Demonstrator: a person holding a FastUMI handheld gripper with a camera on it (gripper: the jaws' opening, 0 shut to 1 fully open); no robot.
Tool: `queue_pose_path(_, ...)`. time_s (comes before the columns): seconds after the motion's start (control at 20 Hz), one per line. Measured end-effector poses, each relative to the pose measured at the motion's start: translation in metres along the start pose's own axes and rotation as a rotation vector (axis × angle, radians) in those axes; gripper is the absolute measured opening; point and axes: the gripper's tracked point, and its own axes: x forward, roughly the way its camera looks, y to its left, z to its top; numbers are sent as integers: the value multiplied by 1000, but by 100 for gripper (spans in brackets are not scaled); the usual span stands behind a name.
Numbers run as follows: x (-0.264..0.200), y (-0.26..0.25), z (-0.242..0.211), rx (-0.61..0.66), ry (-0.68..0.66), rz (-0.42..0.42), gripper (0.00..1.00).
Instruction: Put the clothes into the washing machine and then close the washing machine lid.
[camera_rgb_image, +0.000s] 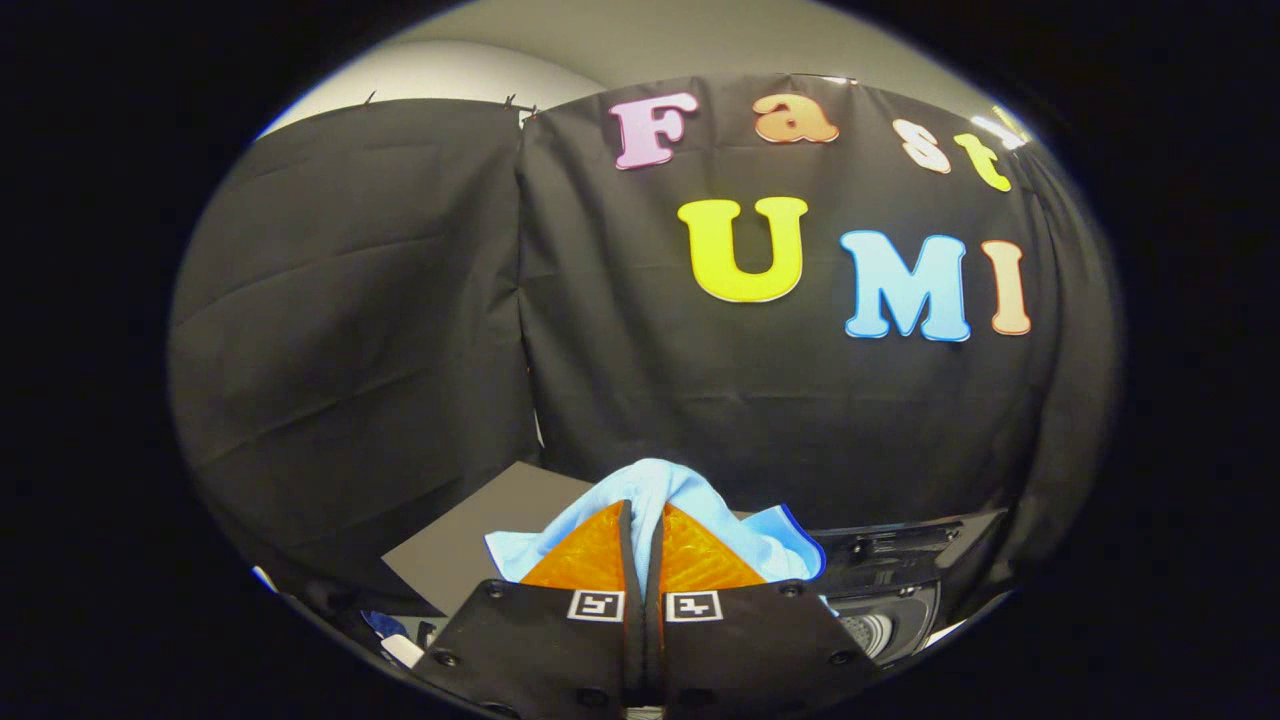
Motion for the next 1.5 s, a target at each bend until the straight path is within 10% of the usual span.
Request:
queue_pose_path(0.8,-81,-191,-38,55,18,-109,1)
queue_pose_path(1.5,-34,-232,-176,49,208,-116,1)
